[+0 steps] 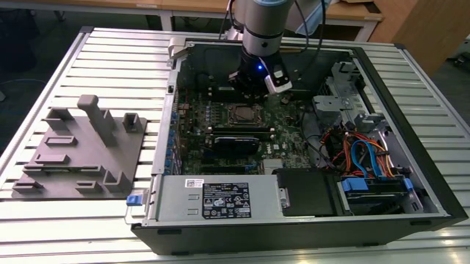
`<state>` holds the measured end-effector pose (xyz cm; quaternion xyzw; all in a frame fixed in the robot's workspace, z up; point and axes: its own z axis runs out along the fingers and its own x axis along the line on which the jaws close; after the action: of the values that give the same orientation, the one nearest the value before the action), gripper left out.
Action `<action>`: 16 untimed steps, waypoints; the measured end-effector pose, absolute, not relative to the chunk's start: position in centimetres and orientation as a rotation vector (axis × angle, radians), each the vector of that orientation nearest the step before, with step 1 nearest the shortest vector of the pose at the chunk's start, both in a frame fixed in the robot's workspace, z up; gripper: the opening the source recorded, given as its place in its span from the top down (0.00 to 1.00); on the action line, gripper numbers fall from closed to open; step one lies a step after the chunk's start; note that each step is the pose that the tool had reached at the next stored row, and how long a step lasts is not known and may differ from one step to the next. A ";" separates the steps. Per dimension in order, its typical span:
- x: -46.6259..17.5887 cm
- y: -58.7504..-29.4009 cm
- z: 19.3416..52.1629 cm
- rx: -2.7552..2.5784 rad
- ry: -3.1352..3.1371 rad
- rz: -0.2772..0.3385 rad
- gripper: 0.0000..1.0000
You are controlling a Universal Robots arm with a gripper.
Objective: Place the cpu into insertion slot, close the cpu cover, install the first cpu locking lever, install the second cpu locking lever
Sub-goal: 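Install the first cpu locking lever, then install the second cpu locking lever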
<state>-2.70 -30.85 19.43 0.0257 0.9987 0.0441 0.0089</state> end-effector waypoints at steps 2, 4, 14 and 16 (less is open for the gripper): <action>-2.7 -30.8 19.6 0.080 3.119 0.142 0.90; -2.7 -30.8 20.0 0.080 3.120 0.139 0.90; -2.7 -31.3 20.3 0.080 3.120 0.128 0.90; -2.7 -31.3 20.3 0.080 3.120 0.127 0.90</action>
<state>-2.69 -31.26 20.26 0.0257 0.9988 0.0406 0.0090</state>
